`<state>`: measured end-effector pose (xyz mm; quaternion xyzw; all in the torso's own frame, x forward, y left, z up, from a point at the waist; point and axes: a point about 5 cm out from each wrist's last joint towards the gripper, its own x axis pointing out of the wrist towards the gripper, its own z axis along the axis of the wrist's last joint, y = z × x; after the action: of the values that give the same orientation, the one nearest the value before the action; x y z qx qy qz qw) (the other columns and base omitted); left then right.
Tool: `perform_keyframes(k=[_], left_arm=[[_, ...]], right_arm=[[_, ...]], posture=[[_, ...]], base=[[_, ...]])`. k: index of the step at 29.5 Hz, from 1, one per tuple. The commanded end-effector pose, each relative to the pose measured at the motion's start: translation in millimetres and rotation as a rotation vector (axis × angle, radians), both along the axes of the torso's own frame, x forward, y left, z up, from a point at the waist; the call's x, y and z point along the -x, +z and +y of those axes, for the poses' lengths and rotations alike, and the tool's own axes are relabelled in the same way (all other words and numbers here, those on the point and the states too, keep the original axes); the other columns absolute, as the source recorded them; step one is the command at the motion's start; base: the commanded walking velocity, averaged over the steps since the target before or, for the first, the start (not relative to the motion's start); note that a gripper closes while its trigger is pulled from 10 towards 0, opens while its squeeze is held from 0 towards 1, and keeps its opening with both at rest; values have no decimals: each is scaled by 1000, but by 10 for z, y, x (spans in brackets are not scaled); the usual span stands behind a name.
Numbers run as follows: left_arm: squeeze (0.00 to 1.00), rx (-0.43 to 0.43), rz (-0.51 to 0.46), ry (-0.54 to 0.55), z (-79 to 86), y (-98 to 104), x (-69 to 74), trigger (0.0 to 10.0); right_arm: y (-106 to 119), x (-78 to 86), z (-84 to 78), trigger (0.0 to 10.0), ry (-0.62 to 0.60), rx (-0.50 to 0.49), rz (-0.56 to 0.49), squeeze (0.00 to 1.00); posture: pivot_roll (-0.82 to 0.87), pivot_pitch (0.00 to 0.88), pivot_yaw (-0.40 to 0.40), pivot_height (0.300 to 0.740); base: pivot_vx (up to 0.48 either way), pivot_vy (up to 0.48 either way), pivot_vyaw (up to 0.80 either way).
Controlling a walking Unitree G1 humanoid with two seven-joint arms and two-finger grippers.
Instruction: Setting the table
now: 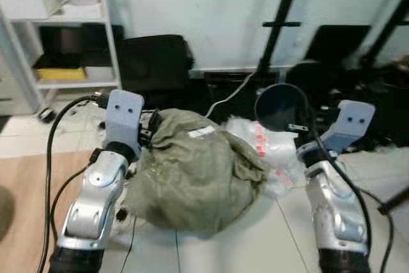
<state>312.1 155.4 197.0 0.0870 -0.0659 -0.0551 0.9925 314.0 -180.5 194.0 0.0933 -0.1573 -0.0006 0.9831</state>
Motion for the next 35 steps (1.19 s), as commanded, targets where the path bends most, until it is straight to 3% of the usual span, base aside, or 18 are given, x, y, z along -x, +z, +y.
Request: perform_keyframes(k=[1, 31, 35], left_arm=[[0, -1, 19, -18, -34, -36, -13, 10000], [0, 5, 18, -63, -132, -17, -71, 10000], [0, 45, 23, -81, -151, -12, -74, 10000]], right_arm=[[-7, 30, -46, 10000, -25, -4, -5, 0], [-8, 82, -94, 10000, -61, -3, -8, 0], [-4, 81, -96, 10000, -63, -4, -9, 0]], posture=[[-33, 0, 64, 740], [-54, 0, 86, 740], [-57, 0, 88, 740]], base=[[0, 0, -800], [0, 0, -800], [0, 0, -800]])
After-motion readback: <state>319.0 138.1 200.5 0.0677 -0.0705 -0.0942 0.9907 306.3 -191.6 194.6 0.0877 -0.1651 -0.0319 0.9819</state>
